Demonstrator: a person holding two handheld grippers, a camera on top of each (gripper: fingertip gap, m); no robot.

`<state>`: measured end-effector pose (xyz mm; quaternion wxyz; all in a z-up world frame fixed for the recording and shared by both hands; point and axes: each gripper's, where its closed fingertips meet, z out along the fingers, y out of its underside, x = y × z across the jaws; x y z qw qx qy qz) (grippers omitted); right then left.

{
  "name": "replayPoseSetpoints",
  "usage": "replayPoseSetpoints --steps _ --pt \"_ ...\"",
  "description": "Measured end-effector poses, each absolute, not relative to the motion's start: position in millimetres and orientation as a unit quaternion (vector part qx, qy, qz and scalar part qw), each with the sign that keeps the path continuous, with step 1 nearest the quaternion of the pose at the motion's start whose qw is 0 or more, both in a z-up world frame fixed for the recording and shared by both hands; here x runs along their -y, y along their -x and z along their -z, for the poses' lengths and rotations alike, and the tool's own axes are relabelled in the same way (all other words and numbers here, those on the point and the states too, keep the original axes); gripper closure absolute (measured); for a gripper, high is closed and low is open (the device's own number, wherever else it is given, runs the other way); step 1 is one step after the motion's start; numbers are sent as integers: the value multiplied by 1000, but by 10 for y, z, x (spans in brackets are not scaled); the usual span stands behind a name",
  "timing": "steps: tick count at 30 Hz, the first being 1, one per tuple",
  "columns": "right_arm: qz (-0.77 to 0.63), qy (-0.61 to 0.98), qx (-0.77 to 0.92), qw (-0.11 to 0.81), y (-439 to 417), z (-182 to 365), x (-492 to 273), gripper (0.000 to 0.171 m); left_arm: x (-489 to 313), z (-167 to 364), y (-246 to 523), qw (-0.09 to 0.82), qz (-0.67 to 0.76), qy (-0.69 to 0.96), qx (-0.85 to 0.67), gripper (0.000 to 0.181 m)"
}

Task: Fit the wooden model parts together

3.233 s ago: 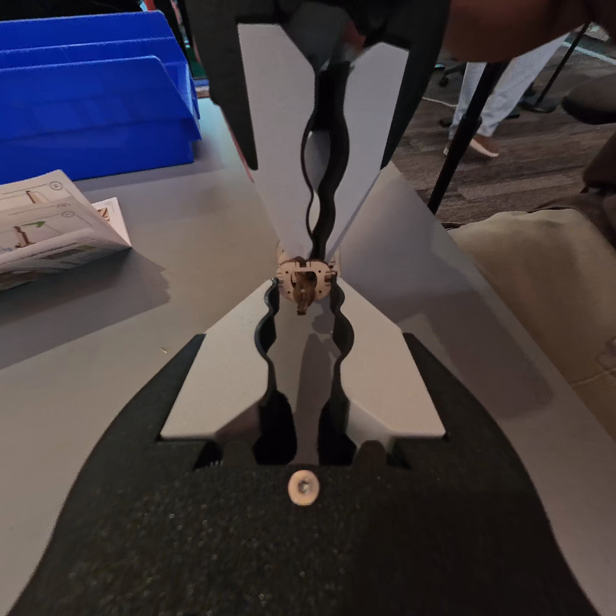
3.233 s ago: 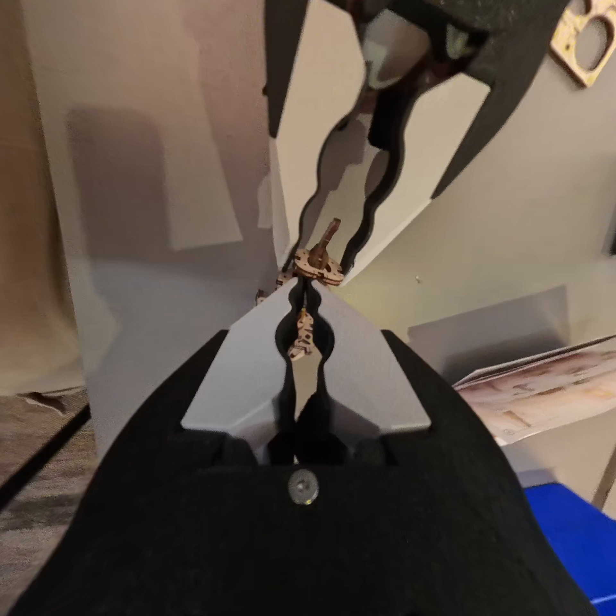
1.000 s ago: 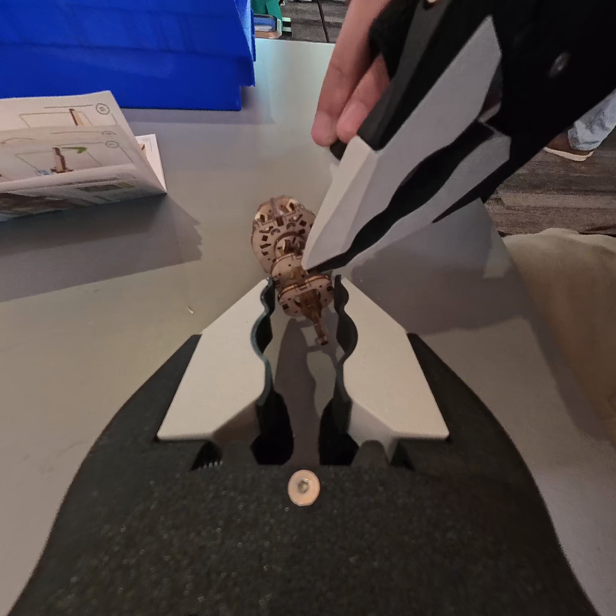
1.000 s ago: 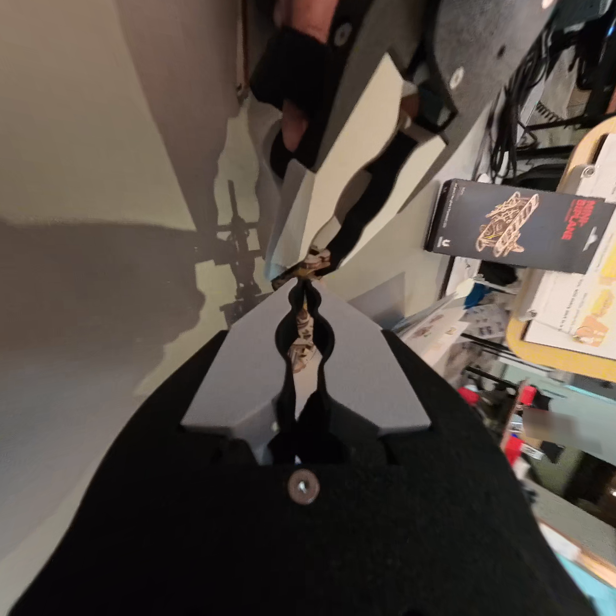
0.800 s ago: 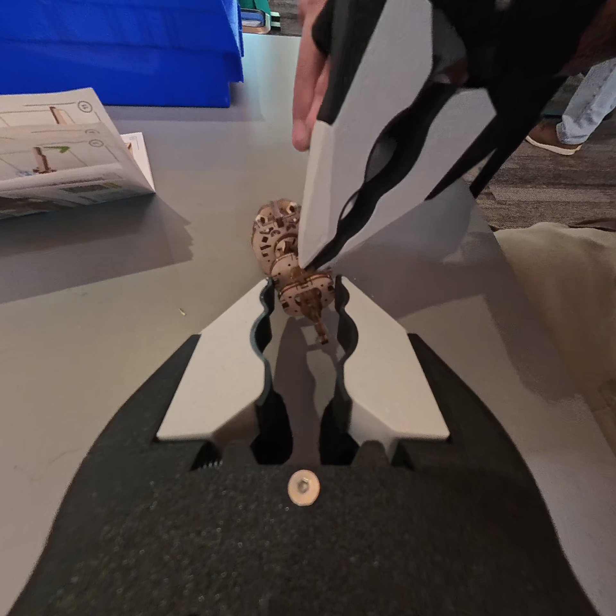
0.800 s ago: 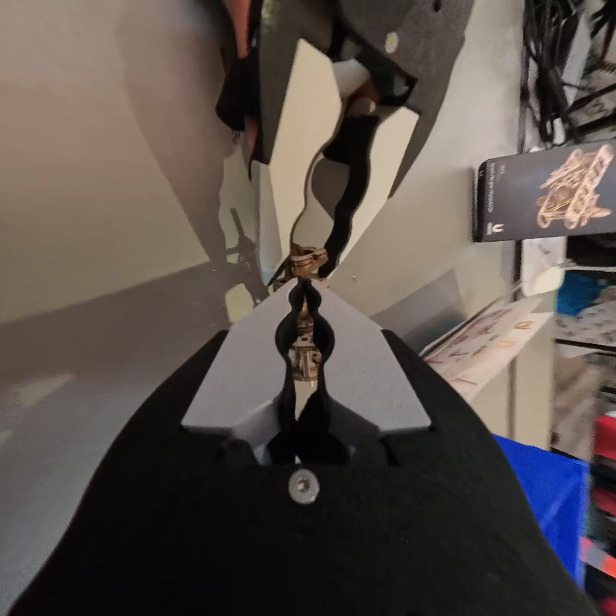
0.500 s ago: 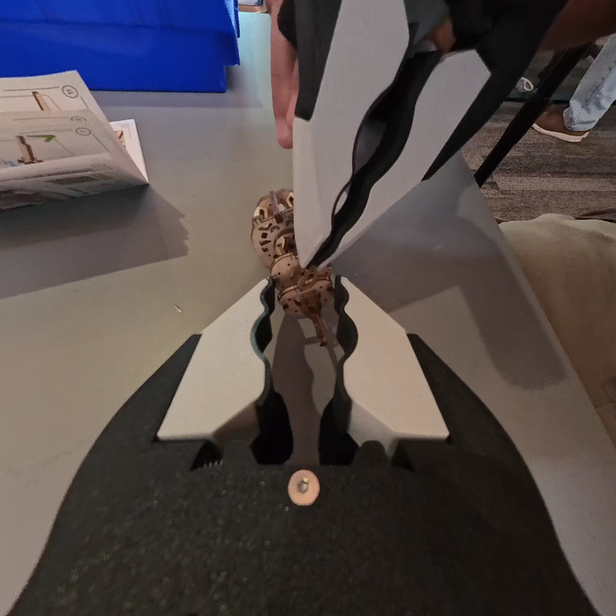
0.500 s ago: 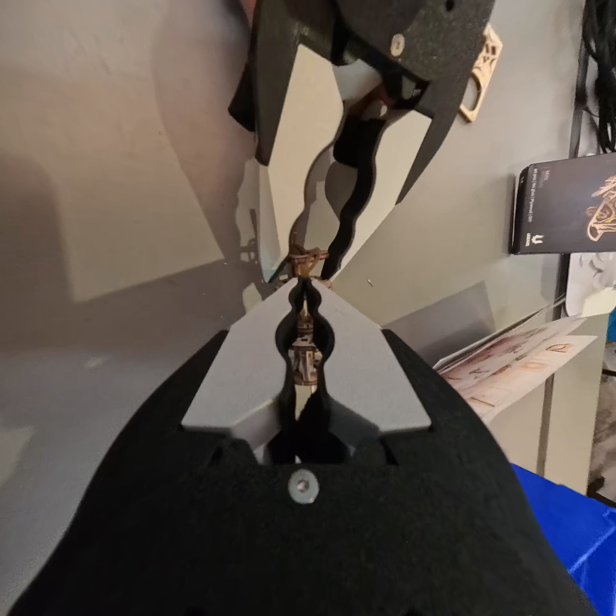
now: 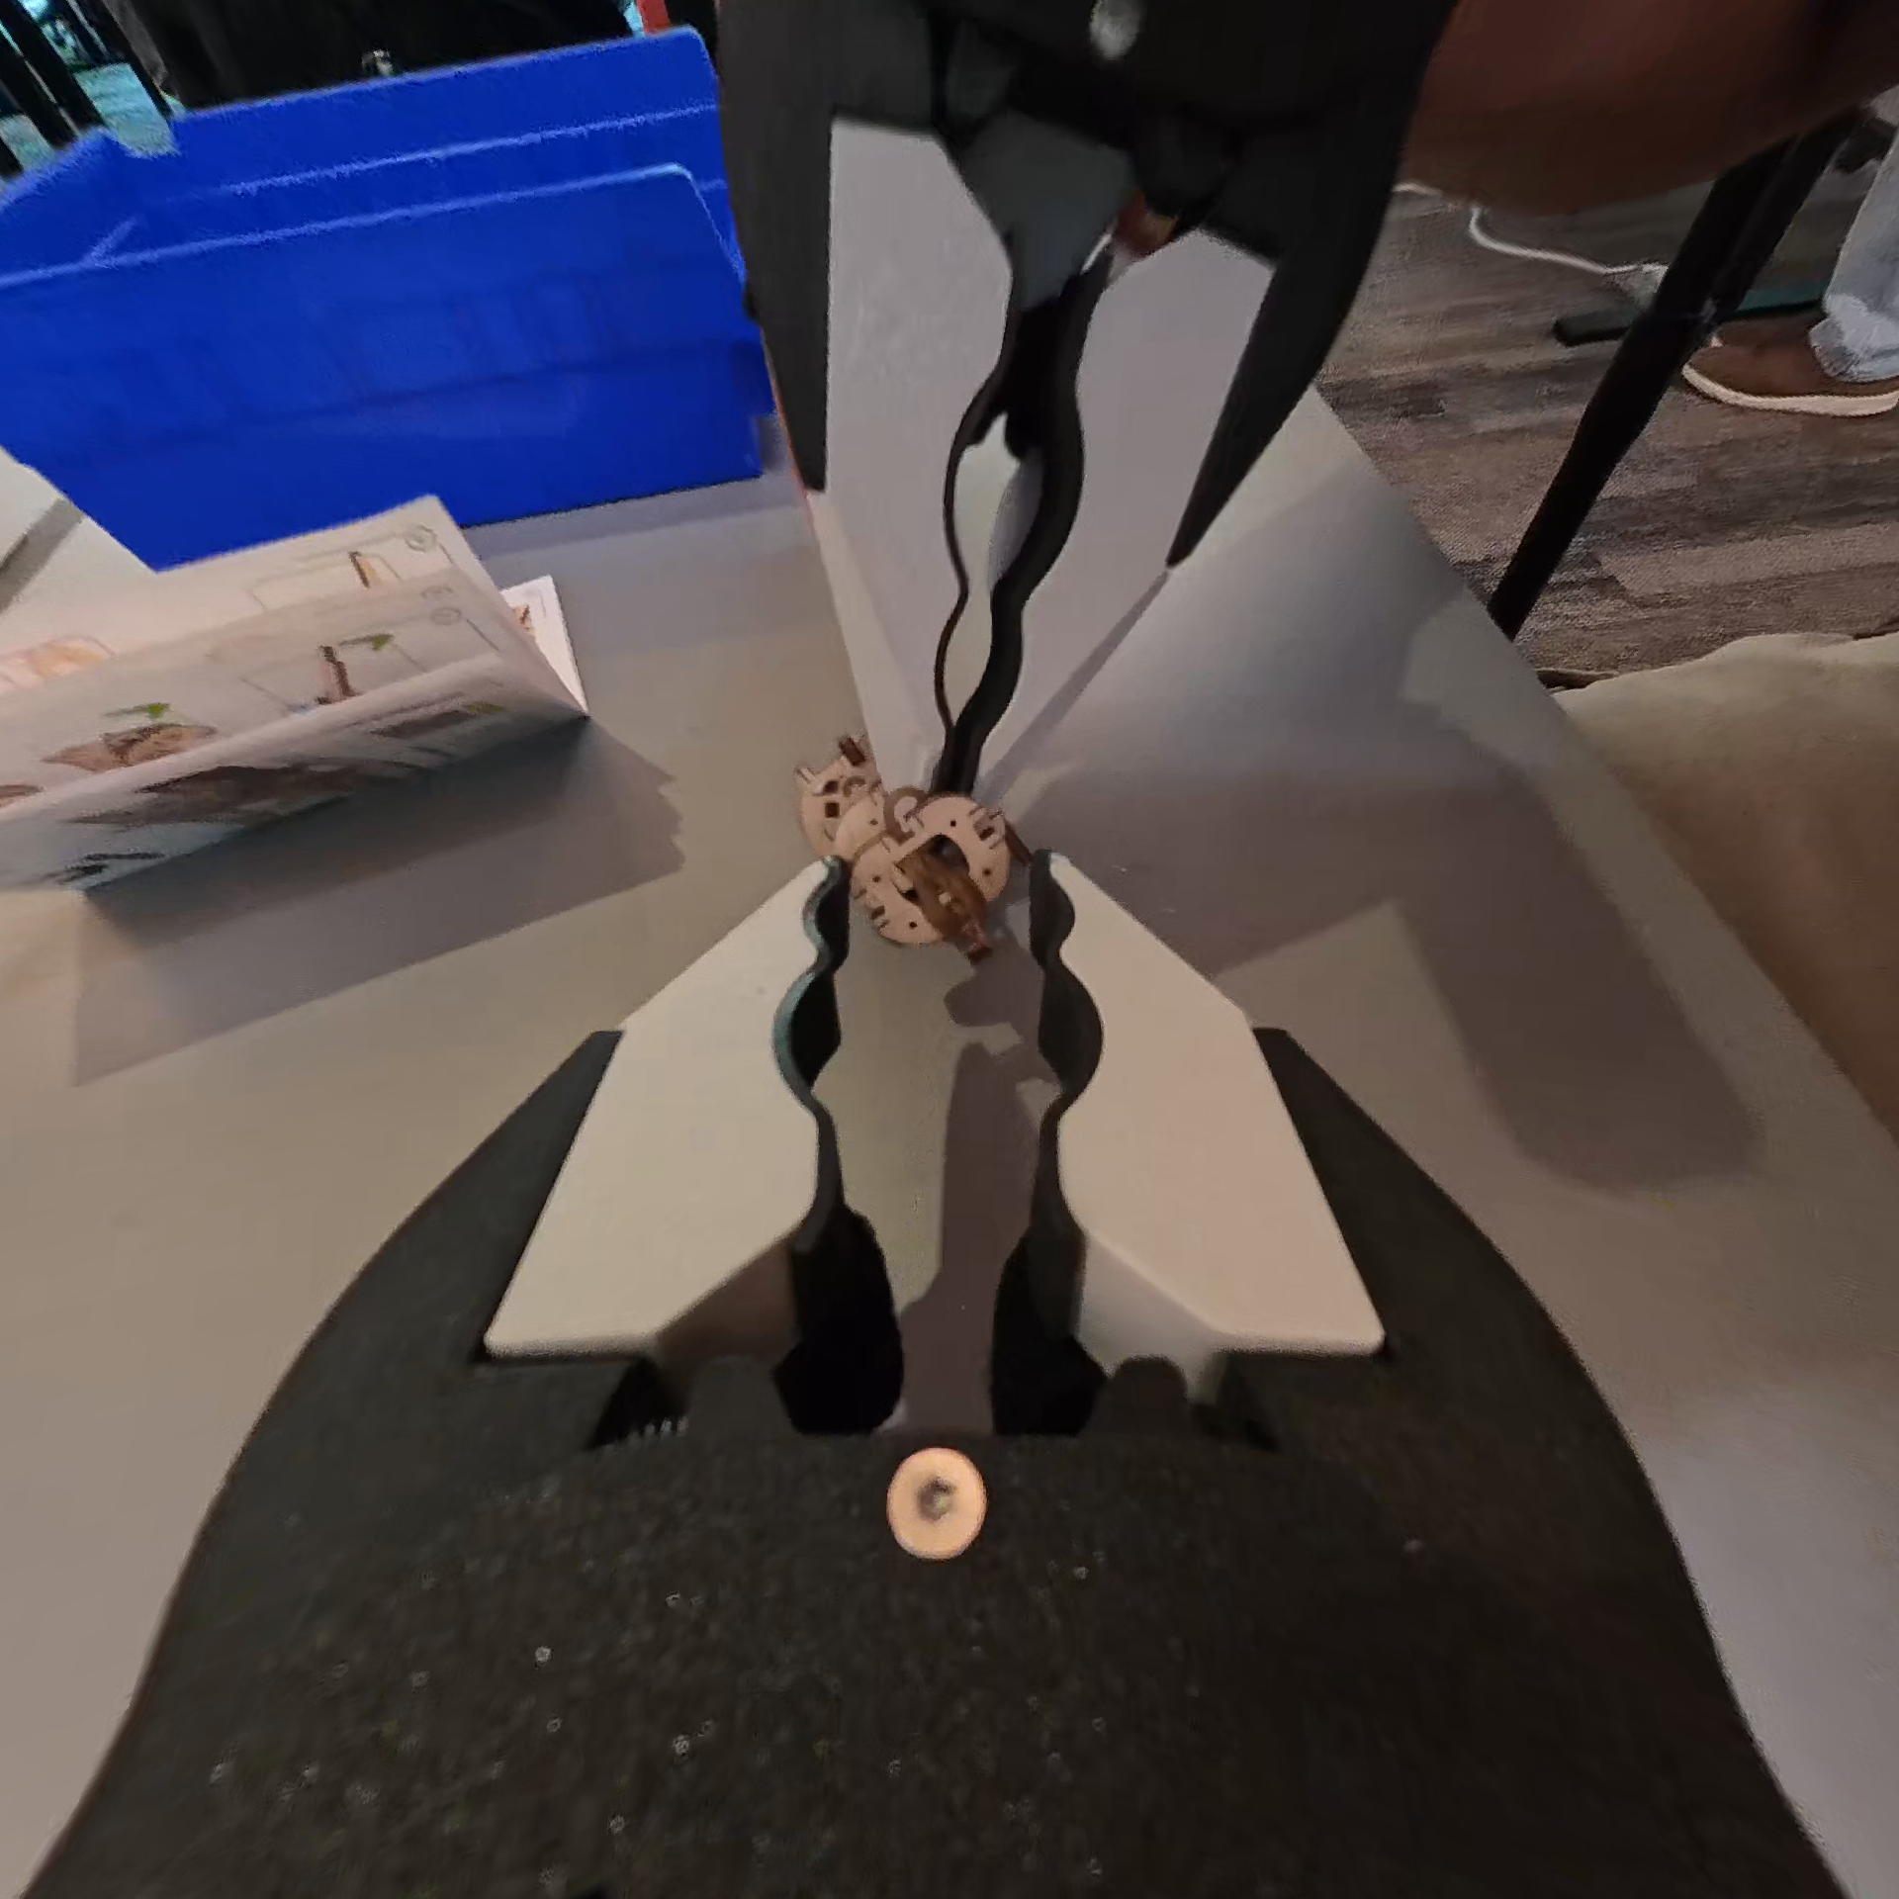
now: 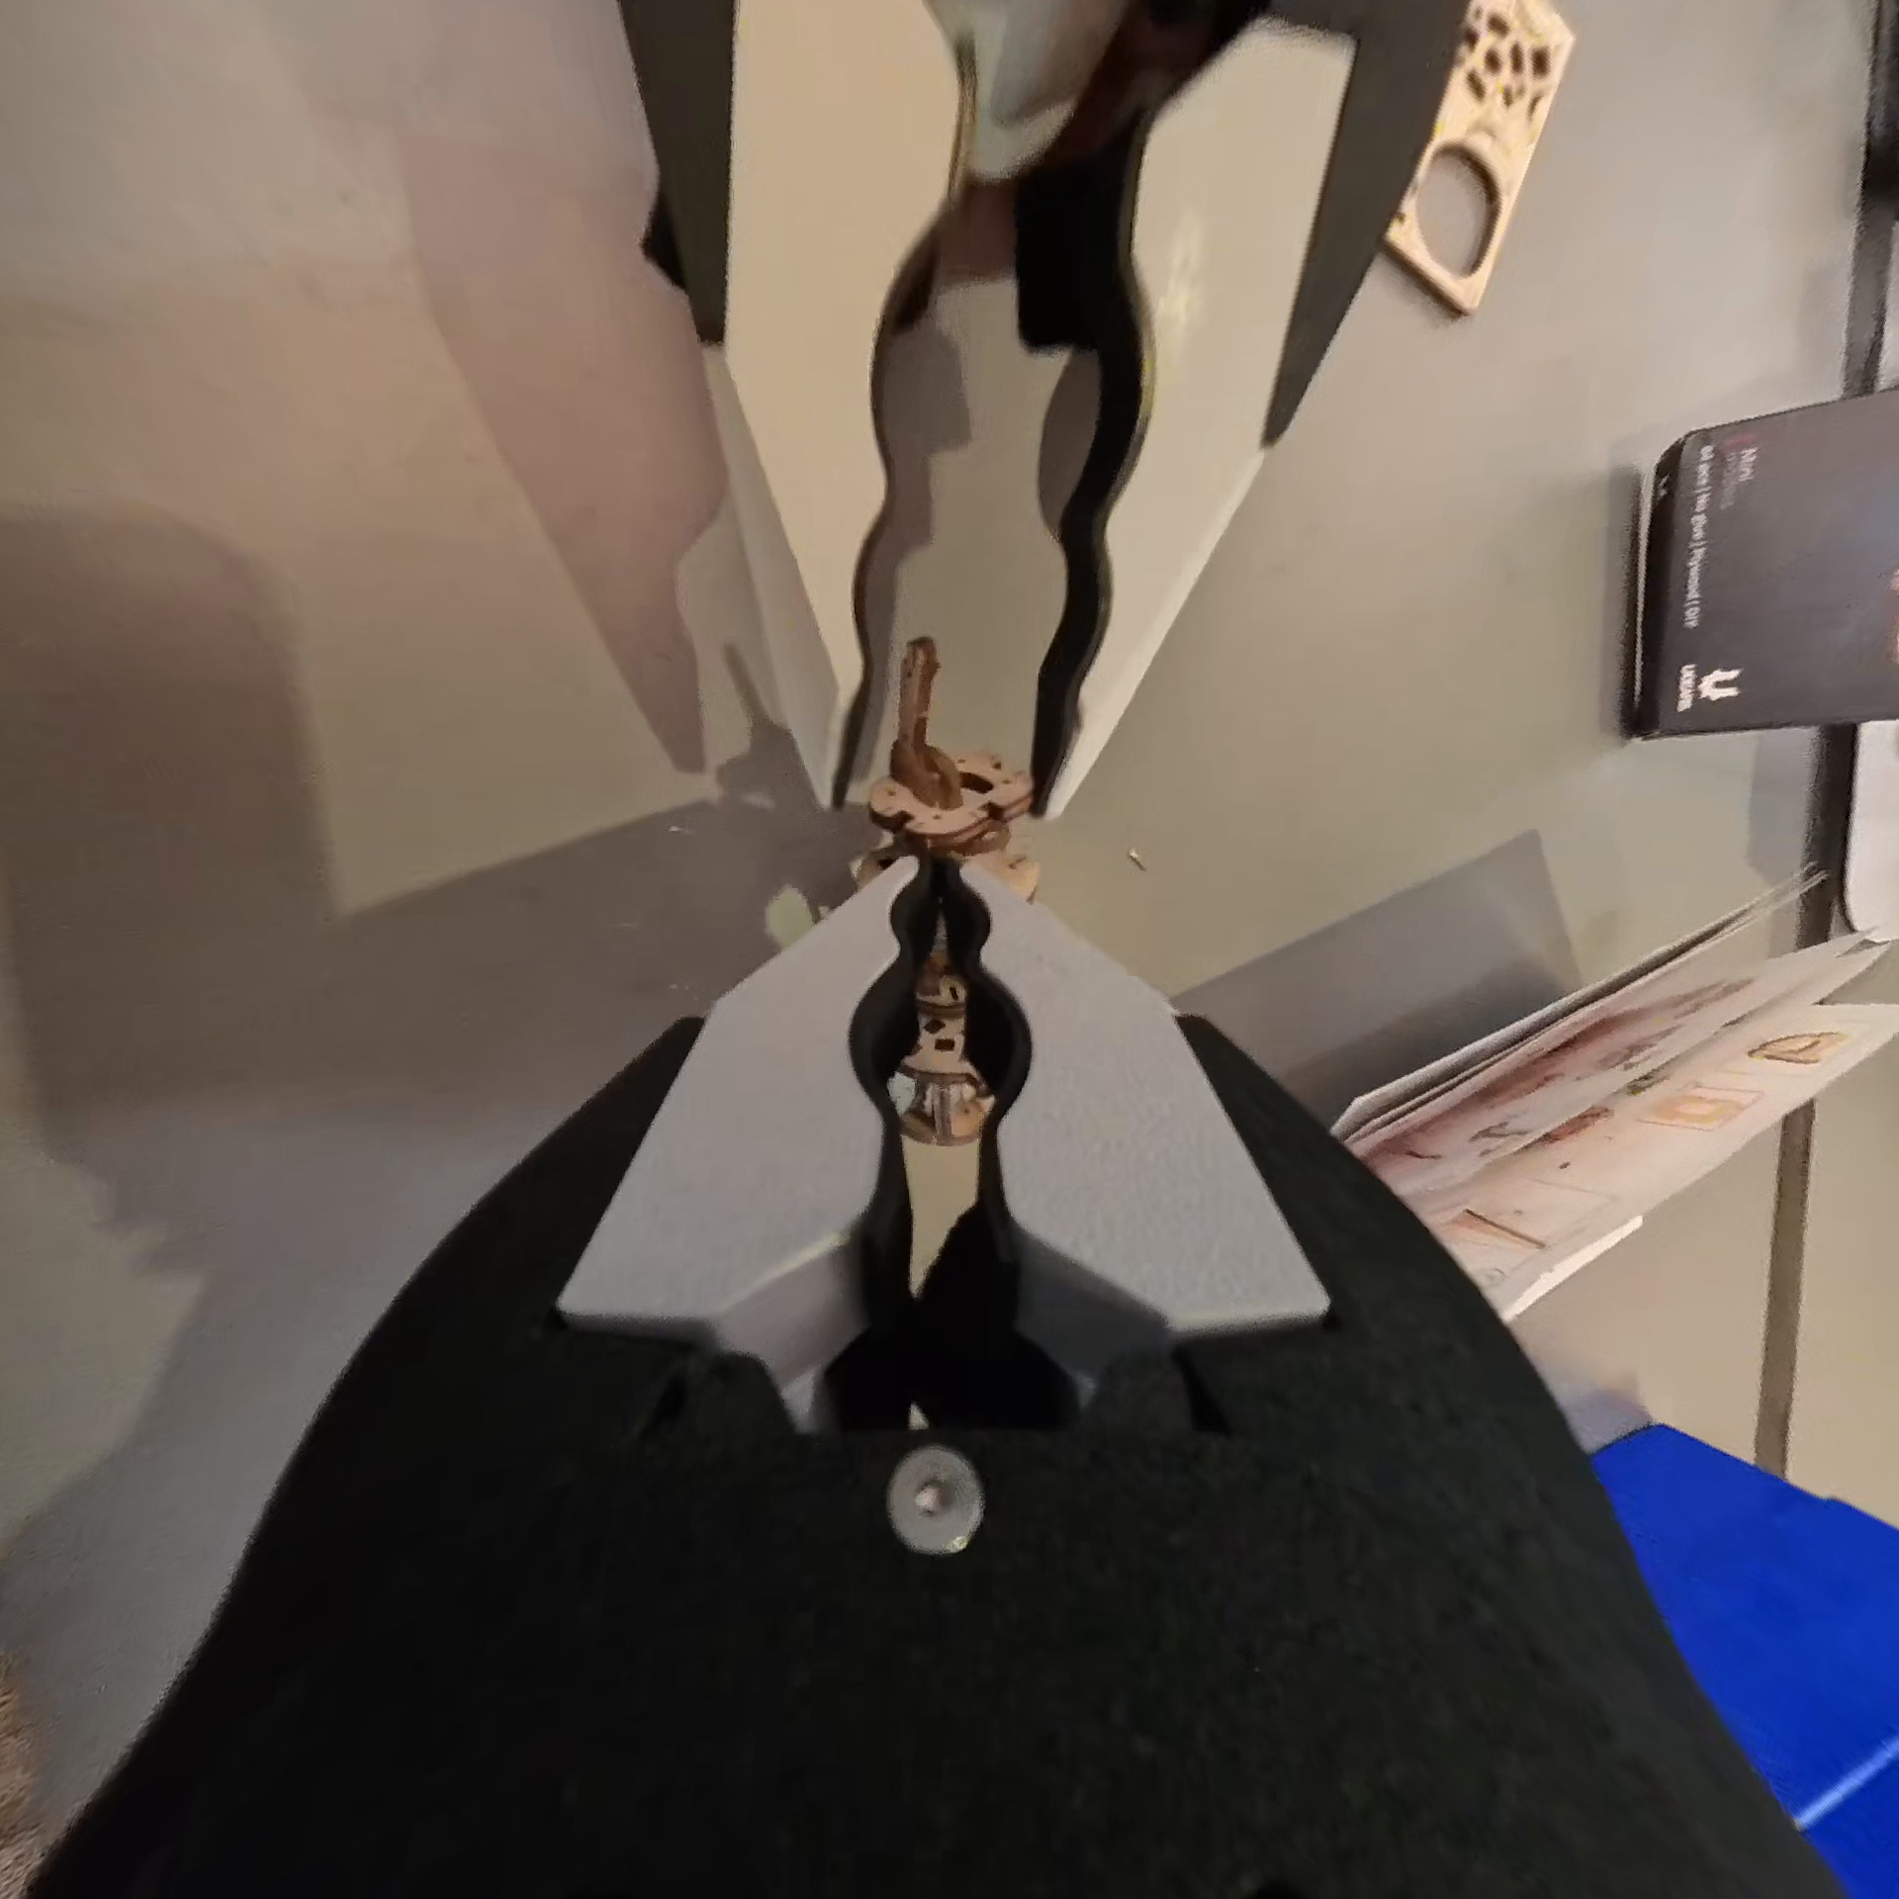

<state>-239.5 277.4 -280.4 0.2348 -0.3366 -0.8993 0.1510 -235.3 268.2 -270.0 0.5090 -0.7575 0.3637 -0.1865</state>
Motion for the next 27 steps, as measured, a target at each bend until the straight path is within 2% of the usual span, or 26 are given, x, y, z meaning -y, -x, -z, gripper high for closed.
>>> replayPoseSetpoints --steps 4,7,11,16,27 --pt "-152 346 901 212 2441 2915 -2830 171 -2612 2600 2399 506 194 748 -383 148" --pt "-167 345 900 205 2480 2928 -2832 171 -2644 2729 2409 480 156 760 -409 133" --pt "-182 341 897 214 2518 2925 -2823 171 -2745 2809 2419 485 132 763 -406 121" --pt "-194 341 892 225 2561 2925 -2839 171 -2755 2809 2357 487 130 752 -424 135" --pt "-219 340 885 231 2601 2925 -2867 171 -2765 2810 2491 496 85 755 -420 139"
